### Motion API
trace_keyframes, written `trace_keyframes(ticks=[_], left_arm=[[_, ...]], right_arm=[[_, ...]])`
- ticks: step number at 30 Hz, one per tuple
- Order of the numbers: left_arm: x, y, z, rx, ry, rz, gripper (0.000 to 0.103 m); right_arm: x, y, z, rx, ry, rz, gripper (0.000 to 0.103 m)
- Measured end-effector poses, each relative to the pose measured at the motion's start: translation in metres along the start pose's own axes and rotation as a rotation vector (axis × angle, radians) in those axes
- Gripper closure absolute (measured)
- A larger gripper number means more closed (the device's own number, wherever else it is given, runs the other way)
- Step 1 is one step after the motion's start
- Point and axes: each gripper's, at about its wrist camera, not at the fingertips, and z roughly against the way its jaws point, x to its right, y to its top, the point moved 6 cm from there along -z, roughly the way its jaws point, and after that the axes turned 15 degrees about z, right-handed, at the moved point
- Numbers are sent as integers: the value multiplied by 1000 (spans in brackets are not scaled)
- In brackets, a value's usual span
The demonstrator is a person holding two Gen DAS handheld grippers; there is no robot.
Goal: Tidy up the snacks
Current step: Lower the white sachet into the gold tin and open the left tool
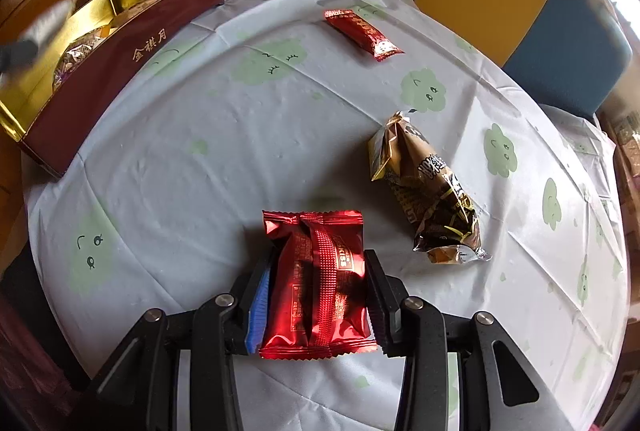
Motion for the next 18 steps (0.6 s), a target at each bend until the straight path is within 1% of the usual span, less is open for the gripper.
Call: trace_keyframes(ticks=[2, 4, 6, 8, 11, 13, 17, 18], left_arm=[[-28, 14, 8, 28, 37, 91, 69], [-61, 25, 14, 41, 72, 215, 69], [-91, 30, 15, 27, 73, 341, 69], [-111, 30, 15, 19, 73, 423, 69], [-125, 30, 15, 21, 87, 463, 69], [-131, 26, 12, 9, 84, 486, 69], [-132, 15, 3, -30, 83, 515, 69], [-131, 14, 2, -25, 88, 500, 69]], right_arm=[[-1, 0, 1, -1, -6, 7, 61], [-2, 1, 1, -1, -12, 12, 61], [-2, 1, 1, -1, -15, 13, 61], [-1, 1, 1, 0, -14, 13, 61], [-2, 1, 2, 0, -13, 10, 61], [-1, 1, 2, 0, -11, 10, 61], [0, 0, 1, 2, -6, 7, 61], [0, 0, 1, 1, -7, 7, 61]])
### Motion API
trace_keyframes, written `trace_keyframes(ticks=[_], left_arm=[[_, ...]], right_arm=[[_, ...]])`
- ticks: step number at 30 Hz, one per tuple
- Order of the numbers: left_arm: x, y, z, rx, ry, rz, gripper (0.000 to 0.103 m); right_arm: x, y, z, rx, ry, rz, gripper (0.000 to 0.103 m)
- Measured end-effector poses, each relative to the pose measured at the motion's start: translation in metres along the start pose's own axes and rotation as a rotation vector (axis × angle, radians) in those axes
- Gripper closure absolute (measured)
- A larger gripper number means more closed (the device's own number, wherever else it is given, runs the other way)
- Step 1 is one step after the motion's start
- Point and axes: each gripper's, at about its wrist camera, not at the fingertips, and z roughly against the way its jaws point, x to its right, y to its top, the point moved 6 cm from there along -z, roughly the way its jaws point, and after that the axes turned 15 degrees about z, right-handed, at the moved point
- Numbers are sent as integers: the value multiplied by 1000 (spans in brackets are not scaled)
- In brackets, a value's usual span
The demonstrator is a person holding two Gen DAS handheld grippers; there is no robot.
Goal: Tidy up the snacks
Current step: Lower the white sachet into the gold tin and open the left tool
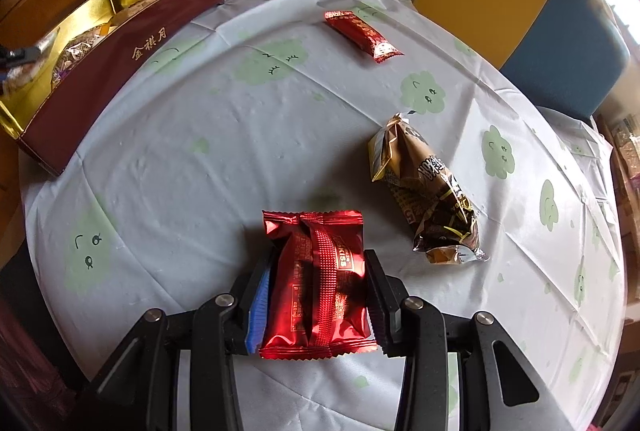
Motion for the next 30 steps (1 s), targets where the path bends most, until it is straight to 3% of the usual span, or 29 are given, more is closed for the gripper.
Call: trace_keyframes(ticks=[14, 30], left_arm=[[4, -1, -3, -5, 21, -37, 64], [7, -9, -4, 51, 135, -173, 64]], right_arm=[[1, -1, 0, -1, -4, 2, 61], [0, 0, 1, 0, -18, 17, 61]])
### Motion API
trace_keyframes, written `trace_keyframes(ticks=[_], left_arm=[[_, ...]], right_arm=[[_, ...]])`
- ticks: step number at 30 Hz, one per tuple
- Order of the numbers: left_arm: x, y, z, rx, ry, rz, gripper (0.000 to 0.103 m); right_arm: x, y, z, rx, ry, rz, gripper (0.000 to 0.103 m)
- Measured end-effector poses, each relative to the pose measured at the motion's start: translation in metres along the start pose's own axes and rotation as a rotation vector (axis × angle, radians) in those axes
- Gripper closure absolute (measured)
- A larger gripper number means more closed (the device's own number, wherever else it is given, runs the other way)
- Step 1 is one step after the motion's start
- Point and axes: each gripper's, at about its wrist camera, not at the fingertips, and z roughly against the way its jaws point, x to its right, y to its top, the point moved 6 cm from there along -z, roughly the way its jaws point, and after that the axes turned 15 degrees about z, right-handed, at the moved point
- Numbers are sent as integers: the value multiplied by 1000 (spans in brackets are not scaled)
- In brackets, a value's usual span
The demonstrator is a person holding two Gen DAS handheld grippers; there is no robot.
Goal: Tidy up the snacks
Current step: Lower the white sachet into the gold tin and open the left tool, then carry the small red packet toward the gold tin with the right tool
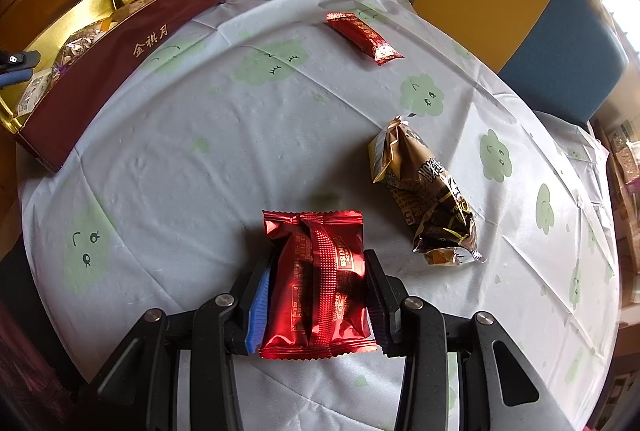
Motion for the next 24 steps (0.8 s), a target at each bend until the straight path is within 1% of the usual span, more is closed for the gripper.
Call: trace_keyframes(ticks=[8, 17, 24], left_arm=[[11, -3, 6, 57, 36, -86, 64], [18, -7, 6, 81, 60, -138, 64], [21, -8, 9, 94, 61, -160, 64]], right_arm=[[0, 0, 0, -1, 0, -3, 61], [0, 0, 0, 0, 1, -4, 61], [0, 0, 0, 0, -2, -1, 61]])
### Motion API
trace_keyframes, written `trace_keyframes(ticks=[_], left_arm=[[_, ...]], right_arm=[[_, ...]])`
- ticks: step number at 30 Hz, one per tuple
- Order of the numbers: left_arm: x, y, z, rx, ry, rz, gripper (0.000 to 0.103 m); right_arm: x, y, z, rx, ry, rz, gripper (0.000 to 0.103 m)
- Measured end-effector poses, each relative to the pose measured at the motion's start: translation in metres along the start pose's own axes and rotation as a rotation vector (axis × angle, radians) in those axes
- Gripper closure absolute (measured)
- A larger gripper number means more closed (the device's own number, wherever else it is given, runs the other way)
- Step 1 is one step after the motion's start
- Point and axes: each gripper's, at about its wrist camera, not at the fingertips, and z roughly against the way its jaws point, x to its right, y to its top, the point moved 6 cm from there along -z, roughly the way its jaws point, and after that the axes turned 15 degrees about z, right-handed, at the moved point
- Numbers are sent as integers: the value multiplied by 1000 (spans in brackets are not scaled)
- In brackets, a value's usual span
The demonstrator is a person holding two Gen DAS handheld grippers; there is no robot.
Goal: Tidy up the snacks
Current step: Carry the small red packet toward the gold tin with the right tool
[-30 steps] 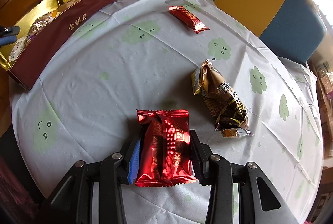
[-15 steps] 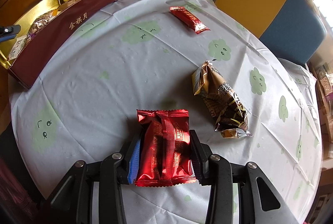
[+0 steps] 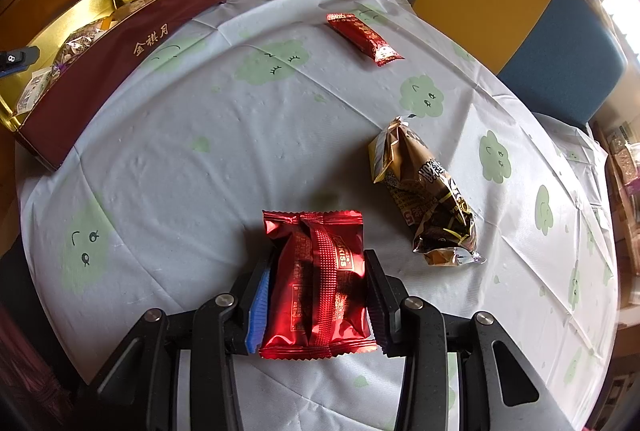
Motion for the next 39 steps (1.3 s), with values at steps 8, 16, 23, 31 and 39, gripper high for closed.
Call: trace_keyframes(ticks=[8, 16, 23, 31, 39], left_arm=[[4, 4, 8, 50, 17, -37, 64], [4, 9, 15, 79, 24, -65, 64], [-4, 19, 28, 131, 52, -110, 64], [-20, 25, 29, 135, 62, -92, 64], [-33, 23, 25, 124, 65, -66, 64]], right_arm=[[0, 0, 1, 4, -6, 2, 61], [0, -1, 1, 11, 8, -17, 62], [4, -2, -1, 3, 24, -50, 62], [6, 5, 1, -33, 26, -85, 62], [-13, 40, 29, 71, 95, -91, 62]])
